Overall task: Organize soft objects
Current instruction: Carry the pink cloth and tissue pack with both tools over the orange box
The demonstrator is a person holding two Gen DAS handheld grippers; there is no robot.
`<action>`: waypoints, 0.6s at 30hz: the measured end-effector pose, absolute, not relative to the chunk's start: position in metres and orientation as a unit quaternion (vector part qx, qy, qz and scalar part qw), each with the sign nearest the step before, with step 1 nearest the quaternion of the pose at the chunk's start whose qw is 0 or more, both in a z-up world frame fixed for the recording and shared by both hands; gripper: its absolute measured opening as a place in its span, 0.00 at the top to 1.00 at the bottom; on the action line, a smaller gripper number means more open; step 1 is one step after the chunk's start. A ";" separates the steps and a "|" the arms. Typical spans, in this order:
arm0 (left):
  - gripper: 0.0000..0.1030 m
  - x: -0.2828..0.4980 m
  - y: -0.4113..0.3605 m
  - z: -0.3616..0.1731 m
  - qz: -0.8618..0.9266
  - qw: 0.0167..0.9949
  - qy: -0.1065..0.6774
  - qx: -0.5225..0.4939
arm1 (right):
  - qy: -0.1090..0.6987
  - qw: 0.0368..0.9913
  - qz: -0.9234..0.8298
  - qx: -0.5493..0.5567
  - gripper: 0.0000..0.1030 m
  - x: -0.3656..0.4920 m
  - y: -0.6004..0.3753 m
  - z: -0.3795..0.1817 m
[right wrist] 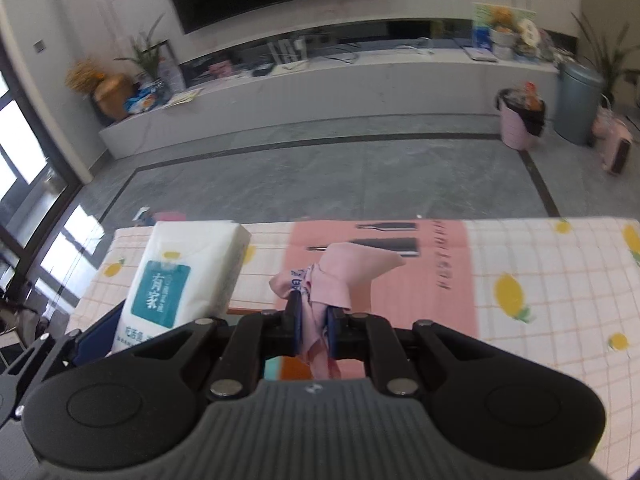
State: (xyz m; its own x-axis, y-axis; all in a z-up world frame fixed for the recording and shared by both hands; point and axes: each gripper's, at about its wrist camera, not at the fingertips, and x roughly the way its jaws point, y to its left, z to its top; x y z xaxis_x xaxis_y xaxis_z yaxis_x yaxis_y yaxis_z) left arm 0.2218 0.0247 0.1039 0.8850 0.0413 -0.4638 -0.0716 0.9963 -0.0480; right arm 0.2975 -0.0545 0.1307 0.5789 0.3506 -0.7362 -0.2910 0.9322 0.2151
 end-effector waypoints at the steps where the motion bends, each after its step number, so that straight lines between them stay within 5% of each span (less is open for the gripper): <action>1: 0.31 0.221 0.032 0.104 0.037 0.970 0.237 -0.031 | 0.420 0.887 0.189 0.029 0.91 0.294 -0.043 0.132; 18: 0.31 0.189 0.100 0.059 0.082 0.961 0.262 -0.013 | 0.465 0.844 0.261 -0.063 0.90 0.252 0.054 0.082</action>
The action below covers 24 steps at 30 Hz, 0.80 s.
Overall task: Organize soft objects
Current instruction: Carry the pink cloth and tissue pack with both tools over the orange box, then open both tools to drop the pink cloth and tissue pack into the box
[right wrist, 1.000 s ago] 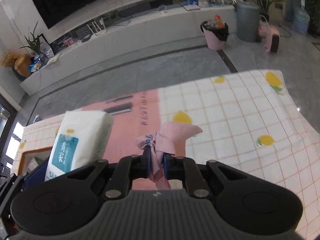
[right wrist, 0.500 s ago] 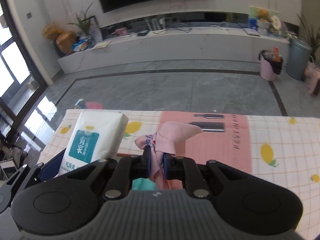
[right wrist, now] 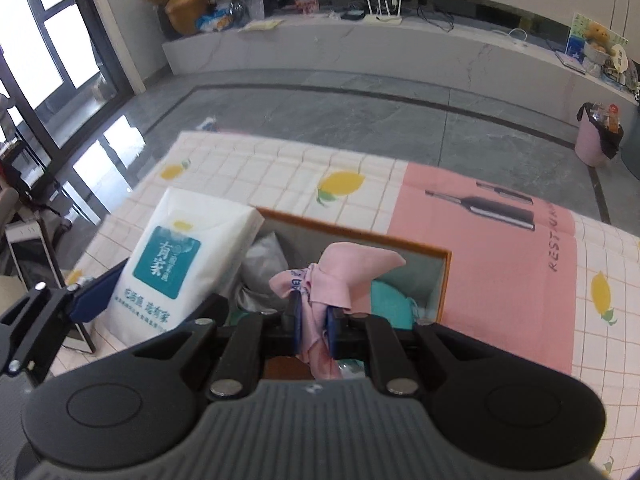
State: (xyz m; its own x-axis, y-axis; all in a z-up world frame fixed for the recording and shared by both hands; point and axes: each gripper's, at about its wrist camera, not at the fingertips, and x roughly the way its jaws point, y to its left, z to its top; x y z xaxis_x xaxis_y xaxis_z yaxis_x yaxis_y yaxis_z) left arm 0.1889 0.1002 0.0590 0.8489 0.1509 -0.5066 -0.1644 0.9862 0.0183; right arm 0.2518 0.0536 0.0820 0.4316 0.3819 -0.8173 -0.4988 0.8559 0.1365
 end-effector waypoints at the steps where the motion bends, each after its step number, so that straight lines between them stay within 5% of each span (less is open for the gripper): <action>1: 0.31 0.188 0.102 0.054 0.079 0.961 0.264 -0.013 | 0.469 0.842 0.258 -0.070 0.90 0.253 0.056 0.075; 13: 0.31 0.177 0.106 -0.015 0.008 0.937 0.348 -0.029 | 0.501 0.825 0.225 -0.131 0.90 0.287 0.077 0.004; 24: 0.29 0.177 0.114 -0.020 -0.023 0.915 0.402 -0.031 | 0.506 0.825 0.204 -0.145 0.89 0.304 0.080 -0.016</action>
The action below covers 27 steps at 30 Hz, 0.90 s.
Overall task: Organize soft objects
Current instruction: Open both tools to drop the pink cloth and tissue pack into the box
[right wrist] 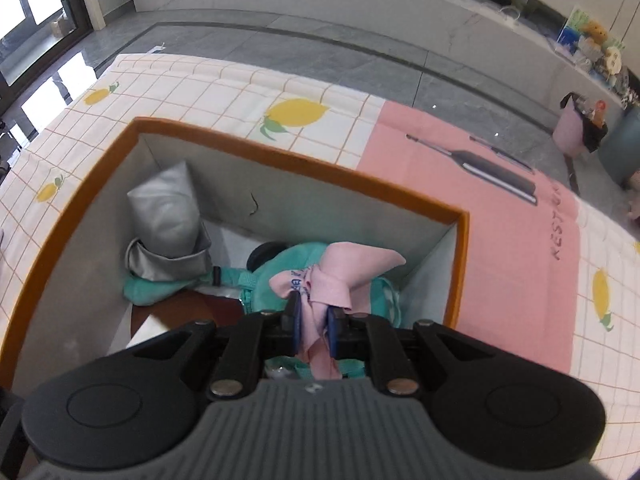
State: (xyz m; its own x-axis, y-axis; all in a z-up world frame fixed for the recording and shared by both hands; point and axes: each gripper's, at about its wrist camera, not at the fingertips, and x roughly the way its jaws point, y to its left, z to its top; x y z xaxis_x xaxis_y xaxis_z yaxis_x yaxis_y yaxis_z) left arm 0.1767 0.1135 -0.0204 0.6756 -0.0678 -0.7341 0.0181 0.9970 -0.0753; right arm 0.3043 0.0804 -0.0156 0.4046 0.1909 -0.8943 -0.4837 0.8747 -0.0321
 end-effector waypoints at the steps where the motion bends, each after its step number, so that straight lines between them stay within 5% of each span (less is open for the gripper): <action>1: 0.29 0.174 0.111 -0.022 -0.035 0.910 0.412 -0.035 | 0.509 0.825 0.201 -0.140 0.90 0.306 0.079 -0.017; 8: 0.16 0.163 0.103 -0.020 -0.041 0.921 0.387 -0.003 | 0.509 0.819 0.229 -0.133 0.73 0.303 0.079 -0.012; 12: 0.12 0.157 0.101 -0.013 -0.044 0.927 0.371 -0.023 | 0.500 0.818 0.254 -0.129 0.42 0.297 0.078 -0.001; 19: 0.11 0.137 0.086 0.008 -0.019 0.941 0.337 0.011 | 0.445 0.848 0.263 -0.121 0.12 0.273 0.050 0.039; 27: 0.11 0.094 0.048 0.050 -0.024 0.964 0.264 0.003 | 0.349 0.897 0.265 -0.063 0.08 0.204 -0.051 0.101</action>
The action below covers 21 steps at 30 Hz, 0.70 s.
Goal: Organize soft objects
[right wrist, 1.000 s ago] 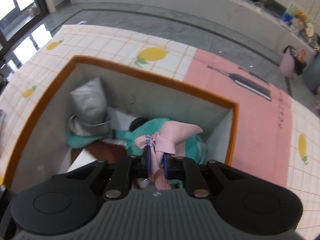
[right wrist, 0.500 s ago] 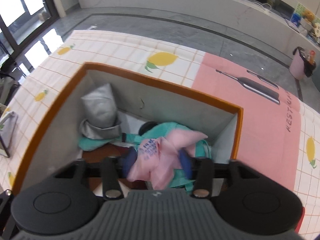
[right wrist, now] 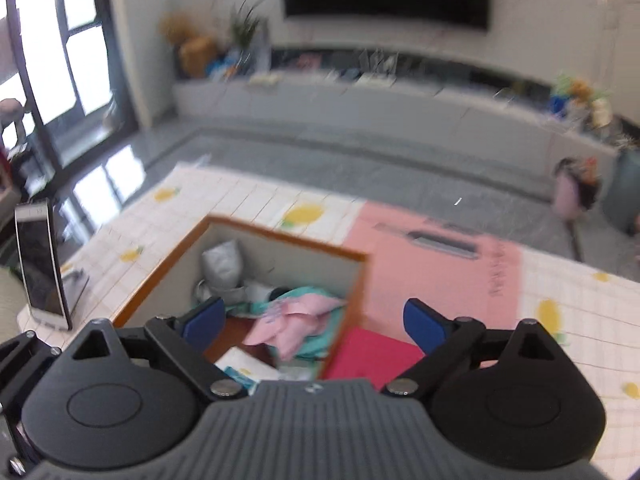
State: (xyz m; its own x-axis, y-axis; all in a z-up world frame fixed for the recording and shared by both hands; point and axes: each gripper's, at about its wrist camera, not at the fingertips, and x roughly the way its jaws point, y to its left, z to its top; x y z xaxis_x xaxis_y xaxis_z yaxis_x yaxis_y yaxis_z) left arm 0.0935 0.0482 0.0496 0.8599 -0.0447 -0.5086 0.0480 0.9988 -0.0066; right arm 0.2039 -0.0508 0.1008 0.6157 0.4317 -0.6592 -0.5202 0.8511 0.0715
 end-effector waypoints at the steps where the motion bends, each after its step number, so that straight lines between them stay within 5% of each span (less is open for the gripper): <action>1: 0.11 0.088 0.043 0.054 -0.027 0.966 0.256 -0.003 | 0.342 0.902 0.259 -0.057 0.08 0.194 -0.066 0.107; 12: 0.11 0.039 -0.004 0.055 -0.021 0.973 0.222 -0.059 | 0.223 0.969 0.103 -0.041 0.07 0.062 -0.195 0.084; 21: 0.11 0.024 -0.036 0.034 -0.003 0.976 0.219 -0.016 | 0.214 0.974 0.057 -0.052 0.06 -0.012 -0.201 0.038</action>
